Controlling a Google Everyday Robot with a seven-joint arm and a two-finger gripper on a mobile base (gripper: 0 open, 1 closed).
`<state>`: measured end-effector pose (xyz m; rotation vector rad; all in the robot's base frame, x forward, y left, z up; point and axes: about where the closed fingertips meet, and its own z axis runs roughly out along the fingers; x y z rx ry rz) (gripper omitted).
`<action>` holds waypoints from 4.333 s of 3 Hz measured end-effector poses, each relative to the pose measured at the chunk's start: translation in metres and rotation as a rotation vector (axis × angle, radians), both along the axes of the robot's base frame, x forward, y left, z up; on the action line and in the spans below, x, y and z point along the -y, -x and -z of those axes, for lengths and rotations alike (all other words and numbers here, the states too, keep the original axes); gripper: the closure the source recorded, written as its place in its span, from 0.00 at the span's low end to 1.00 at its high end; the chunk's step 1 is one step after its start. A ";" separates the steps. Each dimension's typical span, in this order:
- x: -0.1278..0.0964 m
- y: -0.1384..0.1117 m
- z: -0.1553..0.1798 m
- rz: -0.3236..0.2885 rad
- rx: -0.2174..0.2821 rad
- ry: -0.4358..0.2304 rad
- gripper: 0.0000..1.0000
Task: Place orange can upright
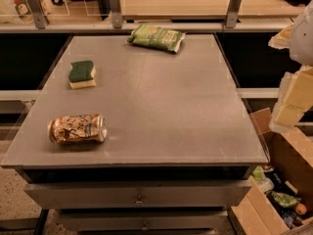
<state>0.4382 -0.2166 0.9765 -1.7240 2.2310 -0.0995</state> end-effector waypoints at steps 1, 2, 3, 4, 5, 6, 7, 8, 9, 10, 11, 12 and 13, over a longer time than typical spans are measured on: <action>0.000 0.000 0.000 0.000 0.000 0.000 0.00; -0.041 0.007 0.007 -0.089 -0.028 0.011 0.00; -0.103 0.017 0.004 -0.231 -0.037 0.021 0.00; -0.174 0.027 -0.009 -0.374 -0.020 0.045 0.00; -0.259 0.027 -0.022 -0.502 0.026 0.065 0.00; -0.265 0.030 -0.031 -0.506 0.043 0.069 0.00; -0.279 0.011 -0.026 -0.491 0.023 0.081 0.00; -0.301 -0.018 0.004 -0.475 -0.042 0.068 0.00; -0.323 -0.043 0.033 -0.464 -0.104 0.053 0.00; -0.345 -0.057 0.066 -0.453 -0.164 0.030 0.00; -0.363 -0.054 0.086 -0.425 -0.197 -0.012 0.00; -0.380 -0.042 0.096 -0.408 -0.201 -0.035 0.00; -0.395 -0.033 0.107 -0.407 -0.211 -0.042 0.00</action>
Offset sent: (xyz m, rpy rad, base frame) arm -0.0189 0.1065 -0.0242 -0.0299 0.1012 0.2385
